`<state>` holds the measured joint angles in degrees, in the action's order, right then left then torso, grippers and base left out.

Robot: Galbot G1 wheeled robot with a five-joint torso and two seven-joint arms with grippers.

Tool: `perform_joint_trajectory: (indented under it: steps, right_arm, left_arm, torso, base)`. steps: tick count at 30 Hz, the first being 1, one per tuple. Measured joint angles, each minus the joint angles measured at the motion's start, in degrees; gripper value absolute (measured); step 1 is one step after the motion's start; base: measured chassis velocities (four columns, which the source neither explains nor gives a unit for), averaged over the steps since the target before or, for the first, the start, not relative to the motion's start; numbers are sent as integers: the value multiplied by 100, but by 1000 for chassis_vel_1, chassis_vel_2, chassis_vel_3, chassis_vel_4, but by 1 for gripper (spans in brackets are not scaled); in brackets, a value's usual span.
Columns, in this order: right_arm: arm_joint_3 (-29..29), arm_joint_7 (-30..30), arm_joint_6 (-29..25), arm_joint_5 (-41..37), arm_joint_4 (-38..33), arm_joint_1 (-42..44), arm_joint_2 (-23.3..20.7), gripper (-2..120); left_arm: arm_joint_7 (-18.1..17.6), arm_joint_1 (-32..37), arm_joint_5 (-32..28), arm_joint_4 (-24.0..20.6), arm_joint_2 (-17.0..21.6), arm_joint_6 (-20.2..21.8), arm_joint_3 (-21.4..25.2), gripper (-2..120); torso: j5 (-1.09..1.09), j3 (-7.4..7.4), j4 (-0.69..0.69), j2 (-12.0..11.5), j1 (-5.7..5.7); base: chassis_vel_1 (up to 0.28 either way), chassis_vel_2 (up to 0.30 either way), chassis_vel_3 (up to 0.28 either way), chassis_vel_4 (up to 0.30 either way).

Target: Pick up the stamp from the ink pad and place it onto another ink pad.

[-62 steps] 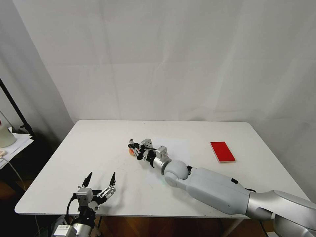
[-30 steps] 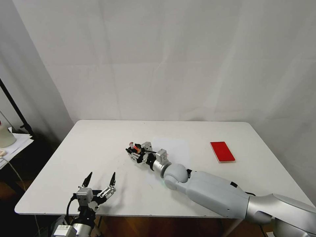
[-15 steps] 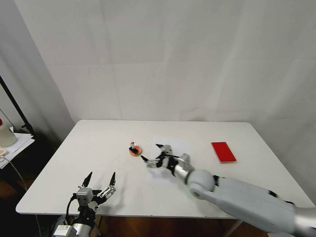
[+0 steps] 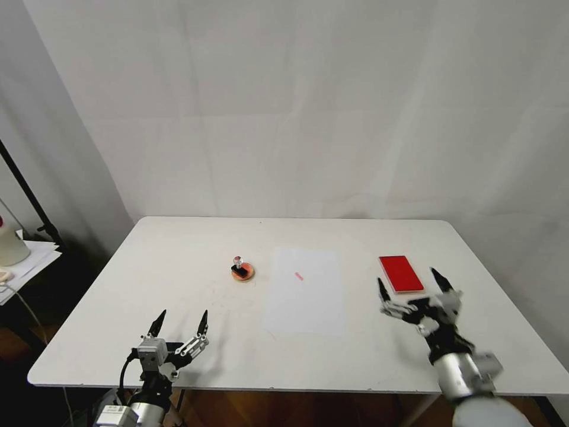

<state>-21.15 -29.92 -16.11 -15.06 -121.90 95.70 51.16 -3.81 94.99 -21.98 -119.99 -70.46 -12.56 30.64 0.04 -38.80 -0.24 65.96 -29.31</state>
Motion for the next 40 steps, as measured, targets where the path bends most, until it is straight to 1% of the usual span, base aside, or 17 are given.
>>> perform_joint_trajectory:
  steps: [1, 2, 4, 6, 14, 24, 40]
  right_arm:
    - [-25, 23, -81, 105, 19, 198, 177, 109]
    - [-25, 23, -81, 105, 19, 198, 177, 109]
    - [-60, 75, -193, 270, 49, 457, 418, 103]
    - [-90, 149, -255, 312, 75, 589, 518, 101]
    - [-209, 323, -290, 157, 122, 552, 399, 100]
    - [-48, 484, -157, -124, 297, 97, 147, 100]
    - [-29, 490, -146, -141, 307, 84, 139, 100]
  left_arm:
    - [0, 1, 0, 0, 0, 0, 0, 100]
    - [0, 1, 0, 0, 0, 0, 0, 100]
    - [0, 0, 0, 0, 0, 0, 0, 100]
    - [0, 1, 0, 0, 0, 0, 0, 100]
    - [0, 0, 0, 0, 0, 0, 0, 100]
    - [0, 0, 0, 0, 0, 0, 0, 100]
    - [0, 0, 0, 0, 0, 0, 0, 100]
  torso:
    - [0, 0, 0, 0, 0]
    - [0, 0, 0, 0, 0]
    - [-5, 0, 1, 0, 1]
    - [-4, -1, 4, 0, 0]
    - [-5, -1, 4, 0, -2]
    - [-3, -2, 4, -1, -2]
    - [-4, -2, 3, -1, -2]
  base:
    - [0, 0, 0, 0]
    - [0, 0, 0, 0]
    - [0, 0, 0, 0]
    - [0, 0, 0, 0]
    - [0, 0, 0, 0]
    - [0, 0, 0, 0]
    - [0, 0, 0, 0]
